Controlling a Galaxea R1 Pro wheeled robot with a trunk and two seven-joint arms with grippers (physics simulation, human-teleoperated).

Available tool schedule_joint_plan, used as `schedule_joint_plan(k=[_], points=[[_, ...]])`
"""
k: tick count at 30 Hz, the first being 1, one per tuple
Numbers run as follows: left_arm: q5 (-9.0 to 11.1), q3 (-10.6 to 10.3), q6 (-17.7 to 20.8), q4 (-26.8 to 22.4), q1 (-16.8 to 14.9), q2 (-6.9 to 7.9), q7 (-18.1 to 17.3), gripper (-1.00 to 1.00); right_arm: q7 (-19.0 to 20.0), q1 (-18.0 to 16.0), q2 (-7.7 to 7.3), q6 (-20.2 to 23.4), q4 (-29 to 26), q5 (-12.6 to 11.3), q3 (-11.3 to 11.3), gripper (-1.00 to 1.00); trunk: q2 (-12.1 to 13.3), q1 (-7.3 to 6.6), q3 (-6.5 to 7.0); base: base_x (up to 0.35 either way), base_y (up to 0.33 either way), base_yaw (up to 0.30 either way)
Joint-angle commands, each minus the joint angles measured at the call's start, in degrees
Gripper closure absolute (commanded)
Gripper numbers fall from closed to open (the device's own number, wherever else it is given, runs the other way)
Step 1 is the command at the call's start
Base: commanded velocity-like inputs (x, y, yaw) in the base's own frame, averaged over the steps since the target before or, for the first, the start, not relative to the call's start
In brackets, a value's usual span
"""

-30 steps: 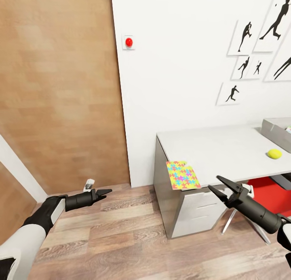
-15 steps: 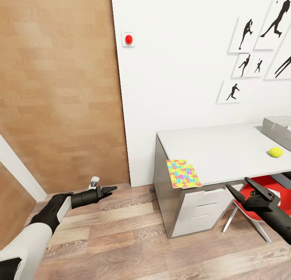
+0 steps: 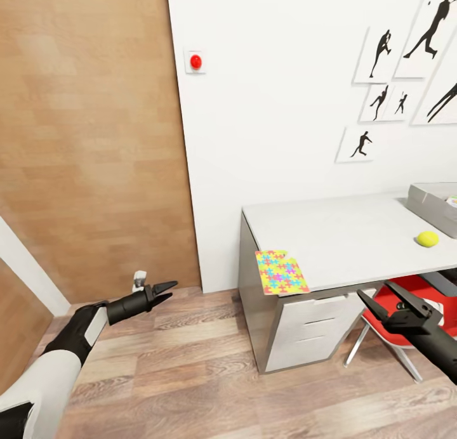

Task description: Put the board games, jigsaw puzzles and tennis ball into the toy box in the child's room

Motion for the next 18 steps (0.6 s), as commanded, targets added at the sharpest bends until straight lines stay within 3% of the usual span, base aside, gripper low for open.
schedule_joint_plan(k=[1,6,18], points=[[0.15,0.29,0.5,0.03,-0.04,-0.01,-0.11,-1.0,0.17,-0.04,0.02,0.21,0.02,0.2,-0.03,-1.0,-0.03,0.0,-0.05,0.0,-0.089,0.0],[0.2,1.62,0.59,0.13,-0.04,-0.13,-0.11,-1.0,0.18,-0.04,0.05,-0.35,-0.07,0.42,-0.02,-1.0,-0.03,0.0,-0.05,0.0,-0.192,0.001],[0.15,2.06,0.81,0.22,-0.02,-0.24,0.18,-1.0,0.18,-0.04,0.06,-1.05,-0.09,0.45,0.15,-1.0,-0.03,0.0,-0.05,0.0,-0.169,0.092]])
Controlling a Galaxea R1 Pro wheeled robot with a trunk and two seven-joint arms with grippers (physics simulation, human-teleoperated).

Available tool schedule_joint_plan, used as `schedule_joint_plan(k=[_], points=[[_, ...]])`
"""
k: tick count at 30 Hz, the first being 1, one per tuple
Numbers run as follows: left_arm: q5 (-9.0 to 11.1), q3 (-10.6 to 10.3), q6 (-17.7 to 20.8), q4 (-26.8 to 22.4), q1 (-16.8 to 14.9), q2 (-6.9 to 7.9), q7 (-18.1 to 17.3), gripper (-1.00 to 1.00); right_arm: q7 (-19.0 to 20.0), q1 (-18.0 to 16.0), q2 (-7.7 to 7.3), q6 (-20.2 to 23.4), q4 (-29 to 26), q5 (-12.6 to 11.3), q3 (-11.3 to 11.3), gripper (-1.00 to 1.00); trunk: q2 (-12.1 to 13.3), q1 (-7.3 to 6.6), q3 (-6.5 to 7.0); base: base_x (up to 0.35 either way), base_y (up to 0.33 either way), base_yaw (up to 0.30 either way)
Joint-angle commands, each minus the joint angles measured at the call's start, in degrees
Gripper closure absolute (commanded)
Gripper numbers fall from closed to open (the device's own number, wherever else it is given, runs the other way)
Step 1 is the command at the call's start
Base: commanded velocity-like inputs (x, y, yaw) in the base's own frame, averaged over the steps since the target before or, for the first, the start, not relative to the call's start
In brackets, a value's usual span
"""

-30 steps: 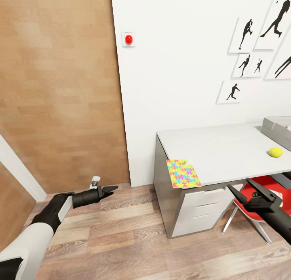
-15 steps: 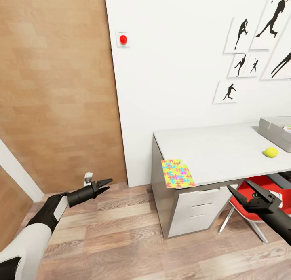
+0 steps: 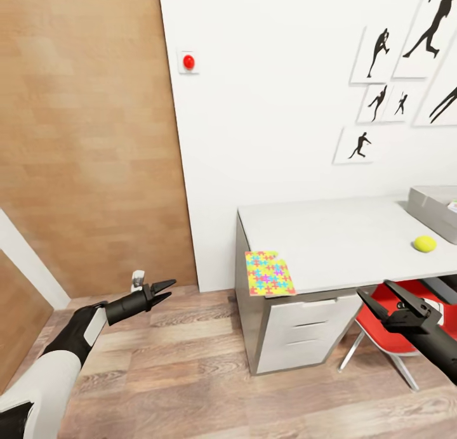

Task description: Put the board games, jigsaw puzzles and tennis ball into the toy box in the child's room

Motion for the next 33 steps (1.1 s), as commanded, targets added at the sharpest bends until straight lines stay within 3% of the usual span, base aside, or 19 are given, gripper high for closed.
schedule_joint_plan(k=[1,19,25,33], points=[[0.08,0.11,0.45,0.02,-0.05,-0.04,-0.1,-1.0,0.15,-0.03,-0.01,0.24,0.03,0.01,-0.04,-1.0,-0.03,0.0,-0.05,0.0,-0.152,0.157],[0.08,0.1,0.49,0.03,0.01,-0.24,0.37,-1.0,0.02,-0.03,0.08,0.22,0.0,0.16,0.2,-1.0,-0.03,0.0,-0.05,0.0,-0.159,0.09],[0.08,0.13,0.49,0.03,0.02,-0.3,0.39,-1.0,-0.01,-0.03,0.08,0.22,0.04,2.53,0.22,-1.0,-0.03,0.0,-0.05,0.0,-0.178,0.001],[0.08,0.13,0.49,0.03,0.02,-0.31,0.39,-1.0,-0.02,-0.03,0.11,0.22,0.05,3.27,0.22,-1.0,-0.03,0.0,-0.05,0.02,-0.204,0.0]])
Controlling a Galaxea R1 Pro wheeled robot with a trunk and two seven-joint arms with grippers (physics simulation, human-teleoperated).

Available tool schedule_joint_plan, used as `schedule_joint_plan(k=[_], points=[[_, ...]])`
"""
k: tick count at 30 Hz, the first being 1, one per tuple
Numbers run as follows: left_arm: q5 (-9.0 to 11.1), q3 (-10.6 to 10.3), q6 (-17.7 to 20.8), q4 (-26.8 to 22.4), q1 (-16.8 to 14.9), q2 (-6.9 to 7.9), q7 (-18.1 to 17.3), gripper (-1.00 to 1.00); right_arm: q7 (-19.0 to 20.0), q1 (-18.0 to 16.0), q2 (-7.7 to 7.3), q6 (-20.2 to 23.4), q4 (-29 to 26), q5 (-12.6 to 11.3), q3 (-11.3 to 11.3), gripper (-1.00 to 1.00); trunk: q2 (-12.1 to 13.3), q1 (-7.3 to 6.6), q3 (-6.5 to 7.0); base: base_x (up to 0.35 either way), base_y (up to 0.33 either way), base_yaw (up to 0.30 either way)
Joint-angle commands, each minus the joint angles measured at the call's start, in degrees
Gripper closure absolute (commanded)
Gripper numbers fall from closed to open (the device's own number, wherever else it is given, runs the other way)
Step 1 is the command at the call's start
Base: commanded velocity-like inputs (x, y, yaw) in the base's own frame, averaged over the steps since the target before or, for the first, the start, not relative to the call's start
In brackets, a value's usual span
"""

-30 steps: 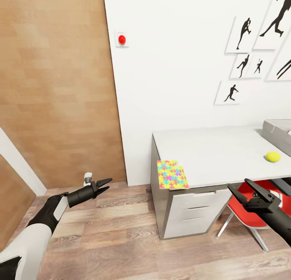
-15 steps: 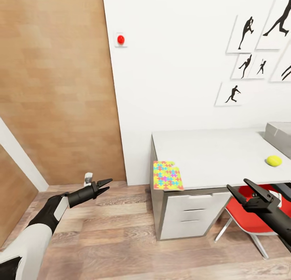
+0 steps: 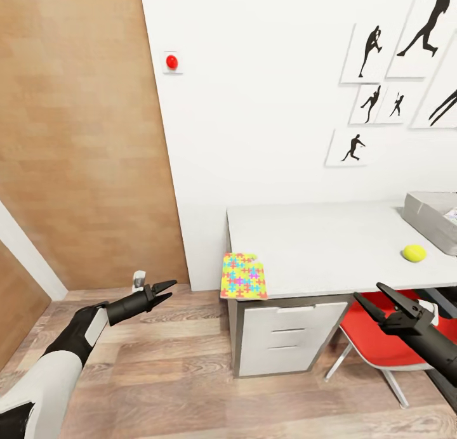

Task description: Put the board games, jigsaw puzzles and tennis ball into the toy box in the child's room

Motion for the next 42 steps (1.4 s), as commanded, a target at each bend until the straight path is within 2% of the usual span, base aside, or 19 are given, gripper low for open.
schedule_joint_plan(k=[1,14,28,42], points=[[0.1,0.09,0.43,0.01,-0.04,-0.01,-0.11,-1.0,0.16,-0.04,-0.01,0.24,0.04,0.04,-0.04,-1.0,-0.03,0.0,-0.05,0.028,-0.181,0.0],[0.1,0.09,0.43,0.02,-0.04,-0.02,-0.11,-1.0,0.16,-0.04,0.05,0.24,0.01,0.08,0.03,-1.0,-0.03,0.0,-0.05,0.016,-0.18,0.0],[0.1,0.09,1.03,0.42,-0.04,-0.01,-0.18,-1.0,0.14,-0.04,0.06,0.24,-0.08,0.05,0.05,-1.0,-0.03,0.0,-0.05,0.013,-0.025,0.0],[0.1,0.26,8.86,0.47,-0.04,-0.01,-0.2,-1.0,0.09,-0.04,0.06,0.24,-0.14,0.03,0.05,-1.0,-0.03,0.0,-0.05,0.0,0.0,0.0]])
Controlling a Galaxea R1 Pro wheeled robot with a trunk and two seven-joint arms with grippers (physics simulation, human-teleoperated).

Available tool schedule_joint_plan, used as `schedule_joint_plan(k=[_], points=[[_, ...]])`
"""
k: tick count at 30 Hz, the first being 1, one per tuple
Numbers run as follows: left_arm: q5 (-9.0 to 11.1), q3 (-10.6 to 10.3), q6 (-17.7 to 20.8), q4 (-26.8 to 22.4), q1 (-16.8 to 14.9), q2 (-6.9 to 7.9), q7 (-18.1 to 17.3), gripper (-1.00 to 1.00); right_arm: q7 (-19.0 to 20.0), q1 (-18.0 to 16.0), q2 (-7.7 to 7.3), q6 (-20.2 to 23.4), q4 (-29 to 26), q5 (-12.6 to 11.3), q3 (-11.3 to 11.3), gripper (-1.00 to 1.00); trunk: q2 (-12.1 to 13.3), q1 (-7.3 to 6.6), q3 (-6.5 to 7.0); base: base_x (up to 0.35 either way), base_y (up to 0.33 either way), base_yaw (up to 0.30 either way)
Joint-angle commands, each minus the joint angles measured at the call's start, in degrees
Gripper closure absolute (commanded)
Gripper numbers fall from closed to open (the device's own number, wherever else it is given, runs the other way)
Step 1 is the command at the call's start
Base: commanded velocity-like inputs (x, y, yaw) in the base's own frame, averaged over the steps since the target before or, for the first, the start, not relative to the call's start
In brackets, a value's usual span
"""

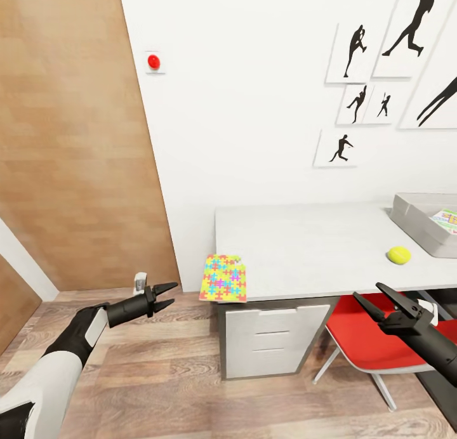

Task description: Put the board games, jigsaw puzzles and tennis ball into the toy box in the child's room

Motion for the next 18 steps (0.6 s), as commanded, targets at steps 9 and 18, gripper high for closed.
schedule_joint_plan(k=[9,18], points=[[0.12,0.08,2.33,0.06,-0.04,0.03,-0.03,-1.0,0.13,-0.04,0.0,0.24,-0.01,0.04,-0.04,-1.0,2.78,-1.54,1.21,0.0,0.0,0.0],[0.17,0.08,3.4,0.09,-0.04,0.0,-0.08,-1.0,0.12,-0.04,0.0,0.24,-0.01,0.02,0.01,-1.0,4.39,-2.42,1.93,0.0,0.0,0.0]])
